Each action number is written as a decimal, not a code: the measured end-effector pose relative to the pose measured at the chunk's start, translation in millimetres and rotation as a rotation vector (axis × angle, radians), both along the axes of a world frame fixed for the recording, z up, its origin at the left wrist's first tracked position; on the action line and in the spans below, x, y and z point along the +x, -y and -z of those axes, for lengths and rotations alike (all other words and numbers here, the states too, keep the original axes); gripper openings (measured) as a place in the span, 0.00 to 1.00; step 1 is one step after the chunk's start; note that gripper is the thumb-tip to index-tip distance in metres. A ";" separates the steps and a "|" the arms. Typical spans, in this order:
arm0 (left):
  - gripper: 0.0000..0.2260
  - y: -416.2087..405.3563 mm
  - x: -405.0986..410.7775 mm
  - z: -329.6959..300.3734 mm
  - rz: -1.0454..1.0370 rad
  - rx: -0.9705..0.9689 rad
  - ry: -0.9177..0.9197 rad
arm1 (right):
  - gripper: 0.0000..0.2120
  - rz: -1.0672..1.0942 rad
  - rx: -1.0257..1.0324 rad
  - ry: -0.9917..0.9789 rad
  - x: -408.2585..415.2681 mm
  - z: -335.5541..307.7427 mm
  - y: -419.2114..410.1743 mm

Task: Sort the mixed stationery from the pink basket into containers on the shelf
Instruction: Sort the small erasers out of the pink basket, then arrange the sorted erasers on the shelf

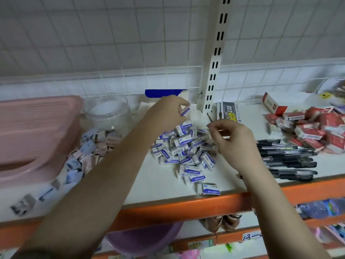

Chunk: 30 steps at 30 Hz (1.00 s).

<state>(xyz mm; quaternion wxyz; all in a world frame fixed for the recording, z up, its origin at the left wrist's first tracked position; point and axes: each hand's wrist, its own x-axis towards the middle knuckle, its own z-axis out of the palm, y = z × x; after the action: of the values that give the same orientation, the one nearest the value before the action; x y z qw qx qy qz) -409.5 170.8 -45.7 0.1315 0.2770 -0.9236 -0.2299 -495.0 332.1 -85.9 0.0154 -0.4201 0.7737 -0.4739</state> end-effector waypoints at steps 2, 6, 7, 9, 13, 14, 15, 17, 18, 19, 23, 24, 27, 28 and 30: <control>0.20 -13.7 21.1 7.9 -0.008 0.018 0.021 | 0.05 -0.017 0.042 -0.007 2.8 1.5 2.9; 0.17 -28.2 70.1 30.3 -0.227 0.019 -0.038 | 0.06 -0.096 0.079 -0.066 21.6 0.4 14.6; 0.16 -30.0 86.9 35.7 -0.325 -0.053 -0.046 | 0.07 -0.144 0.080 -0.080 30.0 -2.5 20.2; 0.13 -35.5 125.0 42.8 -0.534 -0.184 -0.044 | 0.07 -0.264 0.110 -0.116 49.3 -8.2 34.6; 0.11 -40.5 204.0 51.9 -0.971 -0.301 0.037 | 0.13 -0.519 0.273 -0.240 93.4 -13.4 69.6; 0.13 -38.6 220.3 56.4 -1.038 -0.318 0.103 | 0.16 -0.573 0.301 -0.261 105.9 -11.9 78.5; 0.16 -34.2 234.4 63.3 -1.060 -0.321 0.176 | 0.19 -0.612 0.322 -0.272 118.3 -10.0 86.5; 0.21 -29.3 252.6 68.8 -1.054 -0.229 0.238 | 0.25 -0.627 0.359 -0.293 140.6 -3.3 100.6; 0.21 -26.8 257.2 70.2 -1.070 -0.151 0.235 | 0.28 -0.599 0.390 -0.318 149.8 0.6 106.4; 0.22 -22.8 262.6 74.1 -1.072 -0.102 0.251 | 0.30 -0.560 0.425 -0.346 158.2 2.8 110.3; 0.19 -2.7 276.4 77.3 -0.811 -0.142 0.266 | 0.39 -0.464 0.532 -0.299 179.8 10.4 122.1; 0.16 0.3 275.8 76.4 -0.754 -0.126 0.220 | 0.40 -0.437 0.555 -0.304 183.6 13.0 123.7; 0.13 -1.5 269.9 73.4 -0.623 -0.150 0.160 | 0.37 -0.330 0.512 -0.371 191.7 19.0 125.4; 0.12 -2.5 269.1 74.2 -0.582 -0.163 0.147 | 0.34 -0.290 0.459 -0.370 192.6 21.0 125.8; 0.10 -1.9 269.9 76.0 -0.530 -0.138 0.091 | 0.28 -0.199 0.389 -0.328 194.2 24.8 126.9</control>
<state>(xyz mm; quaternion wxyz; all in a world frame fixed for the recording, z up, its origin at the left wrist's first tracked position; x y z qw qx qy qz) -139.6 172.7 -121.8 0.1641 0.5094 -0.8374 -0.1112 -300.8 205.3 -110.7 0.0167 -0.5544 0.7973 -0.2381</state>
